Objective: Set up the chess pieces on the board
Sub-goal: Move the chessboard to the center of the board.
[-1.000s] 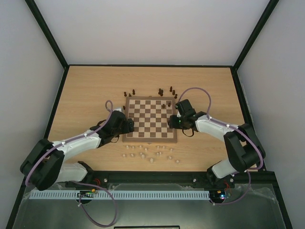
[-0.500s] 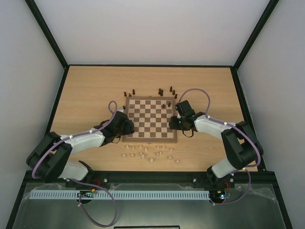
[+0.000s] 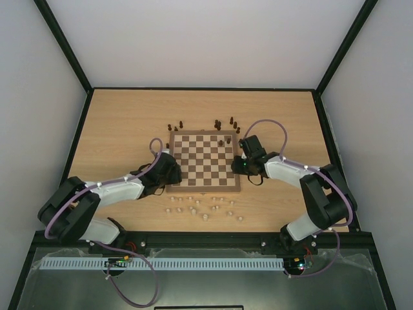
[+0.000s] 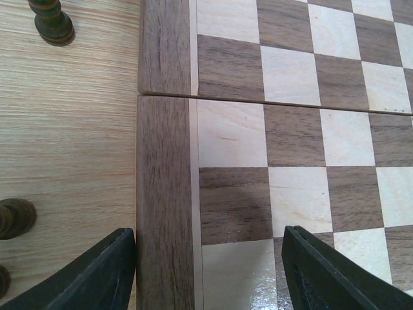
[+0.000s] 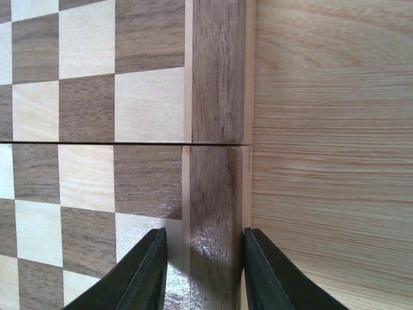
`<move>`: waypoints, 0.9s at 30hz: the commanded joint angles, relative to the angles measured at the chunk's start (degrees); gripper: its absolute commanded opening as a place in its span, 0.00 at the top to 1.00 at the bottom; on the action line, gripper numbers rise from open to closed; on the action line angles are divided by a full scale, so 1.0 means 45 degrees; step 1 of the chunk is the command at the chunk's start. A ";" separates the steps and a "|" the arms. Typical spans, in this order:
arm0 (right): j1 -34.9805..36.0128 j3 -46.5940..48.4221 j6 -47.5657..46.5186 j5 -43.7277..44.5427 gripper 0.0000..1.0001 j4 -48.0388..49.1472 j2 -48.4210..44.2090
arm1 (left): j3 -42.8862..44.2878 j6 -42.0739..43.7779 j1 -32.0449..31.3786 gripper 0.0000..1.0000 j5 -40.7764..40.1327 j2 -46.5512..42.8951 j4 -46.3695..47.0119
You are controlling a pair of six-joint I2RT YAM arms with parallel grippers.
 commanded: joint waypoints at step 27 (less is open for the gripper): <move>0.1080 -0.2207 0.0759 0.0635 0.68 -0.0939 -0.2267 | -0.0248 -0.0848 -0.1845 0.31 -0.0771 -0.1123 -0.0425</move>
